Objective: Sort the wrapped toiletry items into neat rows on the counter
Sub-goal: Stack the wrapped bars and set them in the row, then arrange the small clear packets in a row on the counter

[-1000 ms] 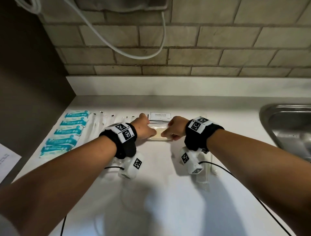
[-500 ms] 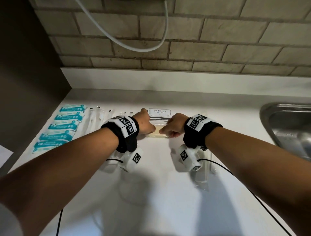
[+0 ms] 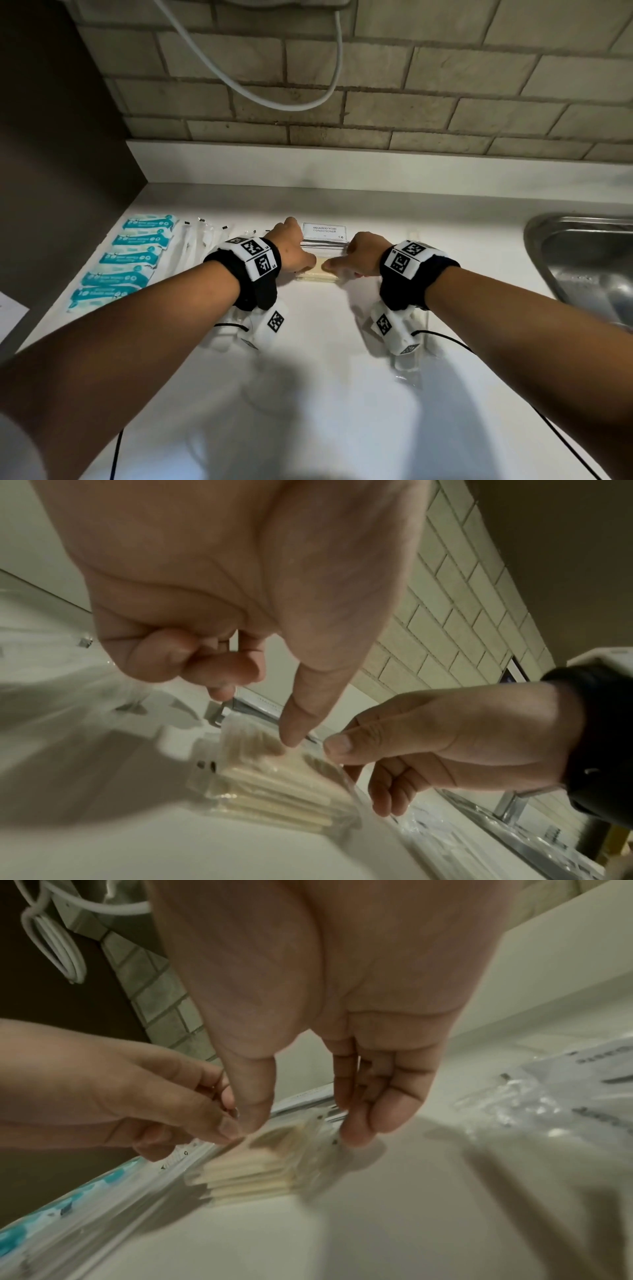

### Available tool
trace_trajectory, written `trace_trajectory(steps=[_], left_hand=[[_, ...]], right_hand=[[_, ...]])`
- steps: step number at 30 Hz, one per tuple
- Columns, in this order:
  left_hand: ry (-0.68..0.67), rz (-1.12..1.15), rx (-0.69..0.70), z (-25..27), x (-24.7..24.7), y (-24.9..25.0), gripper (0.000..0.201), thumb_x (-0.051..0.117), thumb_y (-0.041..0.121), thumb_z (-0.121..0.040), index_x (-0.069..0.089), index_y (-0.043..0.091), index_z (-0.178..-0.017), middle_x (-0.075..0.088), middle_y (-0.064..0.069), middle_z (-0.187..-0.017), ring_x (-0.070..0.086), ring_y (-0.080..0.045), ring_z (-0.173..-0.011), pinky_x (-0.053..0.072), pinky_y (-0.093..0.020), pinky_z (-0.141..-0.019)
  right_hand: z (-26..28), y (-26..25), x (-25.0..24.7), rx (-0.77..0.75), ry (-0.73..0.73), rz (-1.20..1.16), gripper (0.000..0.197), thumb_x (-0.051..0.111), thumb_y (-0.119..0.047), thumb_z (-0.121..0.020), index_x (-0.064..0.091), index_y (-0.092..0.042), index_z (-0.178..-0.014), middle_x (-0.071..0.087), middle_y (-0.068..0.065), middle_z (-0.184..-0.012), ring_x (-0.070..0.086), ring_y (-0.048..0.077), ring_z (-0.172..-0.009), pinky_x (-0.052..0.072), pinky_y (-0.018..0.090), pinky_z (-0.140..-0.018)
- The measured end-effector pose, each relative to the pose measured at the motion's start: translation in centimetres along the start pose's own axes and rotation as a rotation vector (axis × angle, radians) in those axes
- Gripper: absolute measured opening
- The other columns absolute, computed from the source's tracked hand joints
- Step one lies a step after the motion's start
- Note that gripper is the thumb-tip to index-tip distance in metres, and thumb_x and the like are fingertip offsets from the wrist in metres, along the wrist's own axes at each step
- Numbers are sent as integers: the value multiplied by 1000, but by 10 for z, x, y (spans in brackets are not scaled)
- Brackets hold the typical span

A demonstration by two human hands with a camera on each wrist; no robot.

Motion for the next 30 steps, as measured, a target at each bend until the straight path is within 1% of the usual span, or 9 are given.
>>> trace_trajectory(steps=[4,6,9,12,15,18,22,25,30], left_hand=[[81,131,50,9,-10,2,49,73,26,-76,44,11,-113,51,-10,-115,55,-26,-99,43,-30,-74],[91,192,132,18,-14,12,39,71,27,-79,48,14,-108,57,-7,-110,58,-25,-93,47,-32,-76],[-50,110,264,37,-7,39,29,71,37,-81,53,21,-99,58,3,-93,56,-18,-81,47,-28,-68],[-216,-102,333,53,26,70,47,65,56,-81,62,14,-100,63,1,-92,60,-20,-87,49,-32,-79],[-252,-222,317,62,61,87,63,63,63,-79,67,5,-102,68,-7,-94,65,-25,-87,50,-33,-73],[-185,-188,294,62,78,97,54,70,54,-78,67,6,-101,67,-7,-97,66,-27,-91,54,-36,-79],[-156,-123,261,61,81,103,36,76,37,-78,56,11,-64,55,-3,-64,56,-22,-64,43,-26,-56],[-166,-68,233,60,78,101,36,76,29,-79,51,14,-58,50,-3,-60,49,-20,-58,39,-25,-56],[-83,99,263,59,54,100,19,75,25,-82,65,9,-84,55,2,-71,51,-14,-65,44,-25,-66]], right_hand=[[23,18,-20,-57,12,-42,49,67,-52,-82,68,-4,-95,65,4,-73,57,20,-73,39,27,-62],[34,34,-29,-93,14,7,39,68,-48,-83,66,-11,-96,64,-2,-79,58,19,-80,41,27,-64],[51,56,-33,-102,-45,164,38,70,-51,-79,64,-24,-104,63,-5,-102,58,16,-97,46,28,-81],[68,78,-26,-72,-61,254,55,76,-55,-70,62,-34,-119,56,-7,-118,54,17,-110,46,34,-96],[78,95,-19,-48,-61,243,69,83,-47,-64,58,-38,-128,56,-2,-131,55,23,-120,47,40,-101],[88,103,-17,-59,-54,209,69,84,-32,-69,57,-32,-133,57,0,-133,56,21,-121,45,34,-104],[94,110,-18,-56,-41,212,69,82,-23,-71,55,-33,-133,58,3,-123,58,22,-111,49,35,-98],[98,116,-21,-61,-63,226,69,81,-16,-72,55,-30,-135,59,0,-124,59,20,-111,50,32,-97],[103,118,-24,-100,-184,288,60,81,-17,-71,59,-25,-127,57,-7,-114,53,17,-114,43,27,-96]])
Point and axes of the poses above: each hand's wrist, its own z-axis away from the middle knuckle, its own x-axis out of the palm, y = z × x, the point moved 2 cm from there along -z, towards the middle knuckle
